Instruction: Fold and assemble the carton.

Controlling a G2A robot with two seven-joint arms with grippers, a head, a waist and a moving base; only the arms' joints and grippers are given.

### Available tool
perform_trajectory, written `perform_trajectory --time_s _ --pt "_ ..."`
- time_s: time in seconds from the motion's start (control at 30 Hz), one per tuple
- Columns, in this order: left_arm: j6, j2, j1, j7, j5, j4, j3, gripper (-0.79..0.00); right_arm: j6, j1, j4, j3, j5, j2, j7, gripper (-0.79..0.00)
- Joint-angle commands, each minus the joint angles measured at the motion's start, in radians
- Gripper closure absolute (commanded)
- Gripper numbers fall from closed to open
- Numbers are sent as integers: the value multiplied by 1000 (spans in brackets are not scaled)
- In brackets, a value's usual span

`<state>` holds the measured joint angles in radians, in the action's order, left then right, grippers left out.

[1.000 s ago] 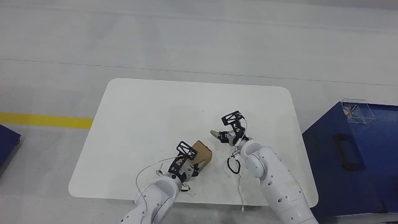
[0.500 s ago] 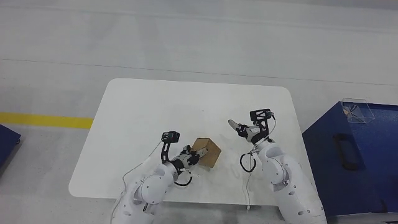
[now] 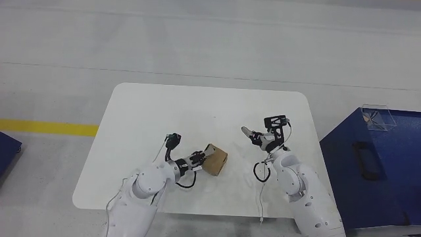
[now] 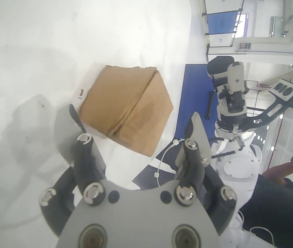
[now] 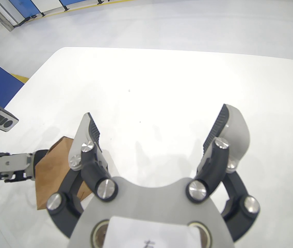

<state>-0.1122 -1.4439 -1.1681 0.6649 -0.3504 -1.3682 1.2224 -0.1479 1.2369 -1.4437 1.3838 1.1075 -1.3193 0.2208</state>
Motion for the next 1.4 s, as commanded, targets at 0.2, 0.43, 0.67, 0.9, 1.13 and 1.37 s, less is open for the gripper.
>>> perform_trajectory --time_s 0.2,0.43,0.67,0.9,1.13,1.37 --pt "67 19 -188 -358 -376 -333 -39 0 0 0 0 0 0 0 0 -785" --pt "90 16 -205 -581 -843 -250 -233 0 0 0 0 0 0 0 0 -785" --pt "-19 -10 -147 -600 -935 -141 -321 0 0 0 0 0 0 0 0 -785" --pt "-50 -23 -116 -548 -930 -87 -341 0 0 0 0 0 0 0 0 -785" --pt "-65 -32 -116 -583 -915 -86 -343 0 0 0 0 0 0 0 0 -785" --pt "-86 -39 -105 -552 -919 -60 -346 0 0 0 0 0 0 0 0 -785"
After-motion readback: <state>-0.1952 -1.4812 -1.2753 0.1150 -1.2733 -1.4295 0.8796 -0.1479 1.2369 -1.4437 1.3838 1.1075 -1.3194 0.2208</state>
